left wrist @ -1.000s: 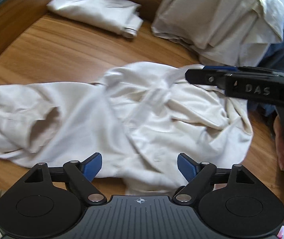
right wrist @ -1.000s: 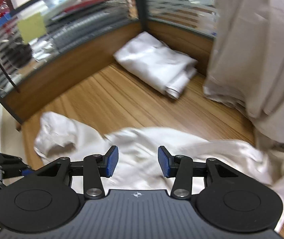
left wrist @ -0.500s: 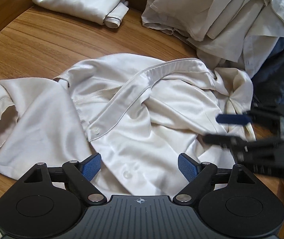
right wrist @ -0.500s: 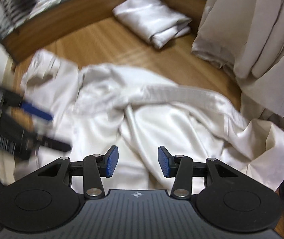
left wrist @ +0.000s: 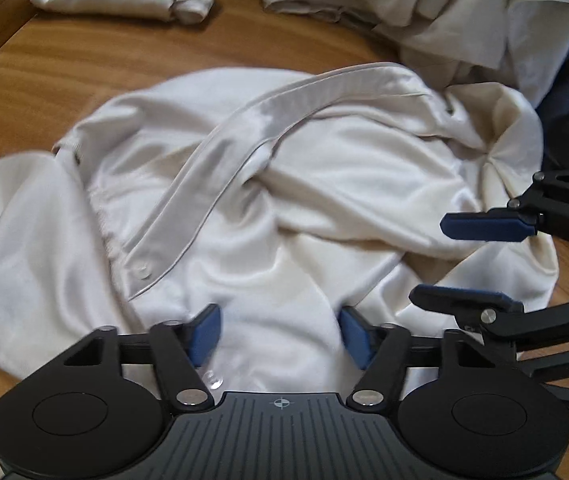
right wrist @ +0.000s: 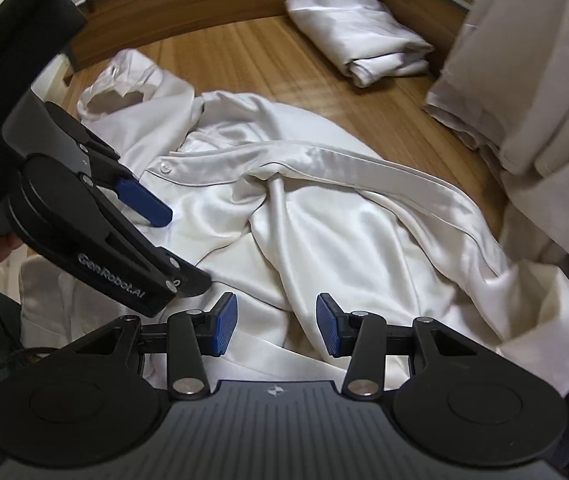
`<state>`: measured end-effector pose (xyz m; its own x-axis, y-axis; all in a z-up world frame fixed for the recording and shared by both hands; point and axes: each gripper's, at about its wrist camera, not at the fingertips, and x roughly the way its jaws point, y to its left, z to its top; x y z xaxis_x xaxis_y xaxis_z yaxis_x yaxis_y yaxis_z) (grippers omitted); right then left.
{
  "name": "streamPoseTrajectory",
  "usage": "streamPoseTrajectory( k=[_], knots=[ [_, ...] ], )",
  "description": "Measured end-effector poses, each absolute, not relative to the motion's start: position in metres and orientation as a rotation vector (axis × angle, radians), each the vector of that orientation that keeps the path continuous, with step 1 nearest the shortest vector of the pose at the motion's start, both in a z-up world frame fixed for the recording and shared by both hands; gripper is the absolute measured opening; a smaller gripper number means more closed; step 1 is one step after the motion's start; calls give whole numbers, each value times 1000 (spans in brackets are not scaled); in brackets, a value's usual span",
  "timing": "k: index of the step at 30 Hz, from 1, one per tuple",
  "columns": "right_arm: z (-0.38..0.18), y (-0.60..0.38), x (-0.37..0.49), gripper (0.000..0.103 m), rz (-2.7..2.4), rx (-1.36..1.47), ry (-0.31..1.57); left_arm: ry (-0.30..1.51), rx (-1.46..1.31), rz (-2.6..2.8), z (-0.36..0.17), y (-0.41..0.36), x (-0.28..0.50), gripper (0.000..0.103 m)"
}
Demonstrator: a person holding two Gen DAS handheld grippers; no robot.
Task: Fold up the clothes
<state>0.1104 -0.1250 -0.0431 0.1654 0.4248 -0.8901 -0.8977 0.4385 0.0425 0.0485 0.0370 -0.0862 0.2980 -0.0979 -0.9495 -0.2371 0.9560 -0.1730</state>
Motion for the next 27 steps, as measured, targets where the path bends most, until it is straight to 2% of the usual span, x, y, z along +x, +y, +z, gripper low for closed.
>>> streamPoseTrajectory(
  k=[1,3,6,14,15,17,27],
  knots=[
    [-46,-122,111,50,1030,-589,999,1266,-314,100,-84,39,46,41],
    [-50,-117,112,50,1052,-611,990,1245,-331,117,-77,44,40,12],
    [-55,-107,113,51,1078,-642,968,1209,-364,157,-64,56,26,5],
    [-78,-87,119,52,1092,-694,968,1047,-349,357,-13,110,-9,4],
    [-81,-86,119,47,1087,-701,973,1026,-341,385,-7,120,-12,4],
    [-84,-88,120,5,1065,-701,987,994,-340,441,2,141,-17,4],
    [-31,-141,118,2,847,-624,896,958,-382,550,15,212,-27,3]
  ],
)
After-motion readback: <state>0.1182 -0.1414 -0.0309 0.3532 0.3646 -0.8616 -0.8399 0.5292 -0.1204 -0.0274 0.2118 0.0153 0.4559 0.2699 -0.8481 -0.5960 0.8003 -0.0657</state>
